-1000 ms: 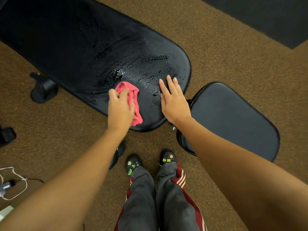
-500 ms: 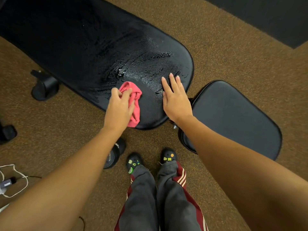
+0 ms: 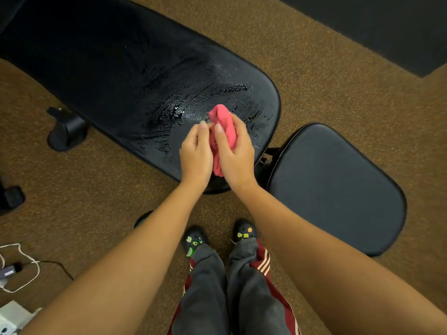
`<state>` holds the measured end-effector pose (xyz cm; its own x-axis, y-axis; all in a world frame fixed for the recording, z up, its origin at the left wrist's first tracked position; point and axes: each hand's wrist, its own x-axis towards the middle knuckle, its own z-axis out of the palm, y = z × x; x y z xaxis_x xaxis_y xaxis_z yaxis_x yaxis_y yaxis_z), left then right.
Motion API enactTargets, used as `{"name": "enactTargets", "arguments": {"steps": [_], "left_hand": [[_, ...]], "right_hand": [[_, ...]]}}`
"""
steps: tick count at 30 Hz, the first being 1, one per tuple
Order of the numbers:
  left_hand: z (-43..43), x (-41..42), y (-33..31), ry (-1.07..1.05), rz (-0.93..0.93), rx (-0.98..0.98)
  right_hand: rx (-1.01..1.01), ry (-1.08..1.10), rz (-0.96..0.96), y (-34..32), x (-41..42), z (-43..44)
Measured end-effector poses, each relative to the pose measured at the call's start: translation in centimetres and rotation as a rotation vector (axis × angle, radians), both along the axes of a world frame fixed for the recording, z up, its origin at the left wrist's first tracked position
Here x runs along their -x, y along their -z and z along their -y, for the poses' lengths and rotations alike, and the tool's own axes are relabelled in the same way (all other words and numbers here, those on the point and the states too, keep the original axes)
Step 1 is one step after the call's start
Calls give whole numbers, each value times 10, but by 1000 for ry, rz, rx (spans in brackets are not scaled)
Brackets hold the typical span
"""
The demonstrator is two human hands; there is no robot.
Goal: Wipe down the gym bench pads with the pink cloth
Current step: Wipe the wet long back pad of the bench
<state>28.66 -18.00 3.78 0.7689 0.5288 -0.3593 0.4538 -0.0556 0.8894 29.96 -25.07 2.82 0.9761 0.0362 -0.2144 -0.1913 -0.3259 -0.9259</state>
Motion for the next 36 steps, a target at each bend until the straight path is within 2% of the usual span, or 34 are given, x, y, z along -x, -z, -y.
{"name": "enactTargets", "arguments": {"steps": [1,3,5,8,10,14,18,22,25,29,32,34,36], "left_hand": [[-4,-2,1,64,-20,-68],[-15,-2,9,234,-76,-373],[-29,0,21,350,-206,-657],[-47,8,33,404,-429,-742],[-52,10,39,476,-544,-741],[-54,7,40,575,-646,-696],[-53,1,37,599,-660,-679],[-53,-2,37,608,-666,-676],[-53,-3,38,604,-656,-680],[-55,0,42,599,-634,-701],[-56,1,42,606,-626,-705],[-55,0,41,613,-630,-708],[-54,0,41,620,-639,-702]], "right_hand": [[42,-16,36,2,-5,4],[166,-84,137,7,-12,13],[386,-237,293,16,-14,23],[791,-530,459,35,-5,36],[928,-618,493,45,-4,40],[926,-671,442,49,-31,44],[934,-495,249,43,-74,55],[775,-349,137,45,-82,46],[705,-389,232,49,-58,33],[644,-686,383,51,-18,31],[702,-837,486,53,-13,55],[759,-763,494,55,-27,72],[782,-580,381,56,-47,81]]}}
